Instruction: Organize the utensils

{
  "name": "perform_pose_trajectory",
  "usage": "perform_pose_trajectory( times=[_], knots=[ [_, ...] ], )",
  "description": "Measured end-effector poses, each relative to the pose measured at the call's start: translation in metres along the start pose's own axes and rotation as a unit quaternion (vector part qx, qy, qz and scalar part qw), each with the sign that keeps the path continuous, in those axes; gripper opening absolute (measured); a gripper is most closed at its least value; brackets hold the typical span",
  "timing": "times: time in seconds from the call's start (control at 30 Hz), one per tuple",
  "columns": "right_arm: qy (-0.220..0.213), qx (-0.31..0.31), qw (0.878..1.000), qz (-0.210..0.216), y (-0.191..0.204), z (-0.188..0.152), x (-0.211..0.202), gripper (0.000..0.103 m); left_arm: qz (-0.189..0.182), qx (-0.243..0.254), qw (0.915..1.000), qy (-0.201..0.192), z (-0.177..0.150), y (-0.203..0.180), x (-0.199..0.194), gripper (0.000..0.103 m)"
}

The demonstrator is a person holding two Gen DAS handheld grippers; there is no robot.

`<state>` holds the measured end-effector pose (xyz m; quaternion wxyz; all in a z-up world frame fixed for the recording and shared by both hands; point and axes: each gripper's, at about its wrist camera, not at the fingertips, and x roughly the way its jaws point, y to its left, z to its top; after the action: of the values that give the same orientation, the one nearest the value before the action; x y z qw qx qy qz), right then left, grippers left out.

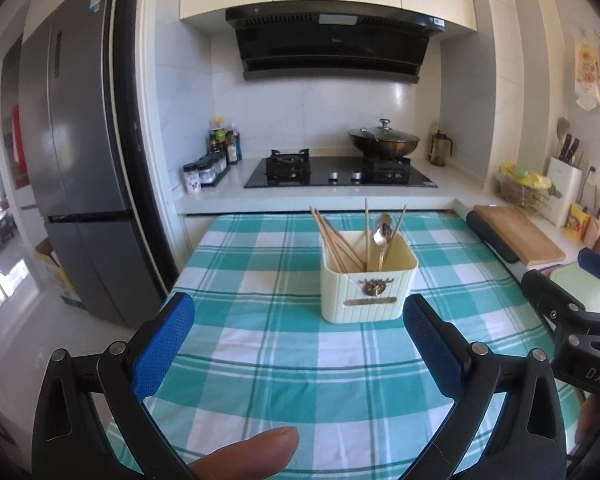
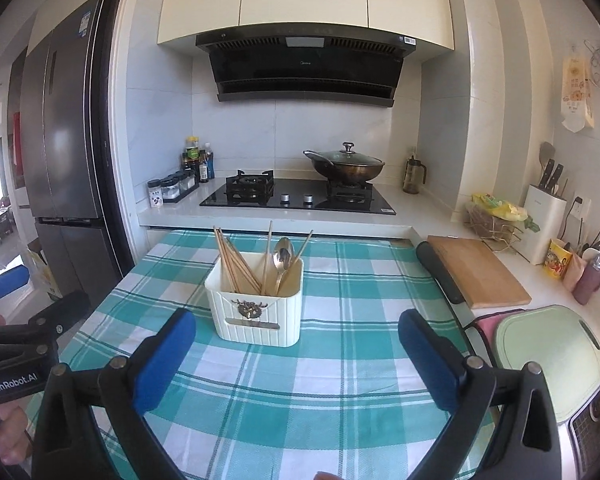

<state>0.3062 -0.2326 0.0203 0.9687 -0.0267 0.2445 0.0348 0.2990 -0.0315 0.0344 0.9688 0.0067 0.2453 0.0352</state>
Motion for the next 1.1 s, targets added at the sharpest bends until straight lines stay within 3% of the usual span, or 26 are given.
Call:
perform_pose_trajectory(
  times=[0.2,1.1],
  knots=[
    [-0.002,-0.013,1.0,0.004,0.012,-0.001,-0.011,0.103,0.017,-0.003,0.9998,0.005,0.001,0.001,-0.006,0.103],
    [0.003,-0.004,1.0,0.006,0.01,-0.002,-0.02,0.103,0.011,-0.006,0.9998,0.016,0.001,-0.002,-0.006,0.103]
  ],
)
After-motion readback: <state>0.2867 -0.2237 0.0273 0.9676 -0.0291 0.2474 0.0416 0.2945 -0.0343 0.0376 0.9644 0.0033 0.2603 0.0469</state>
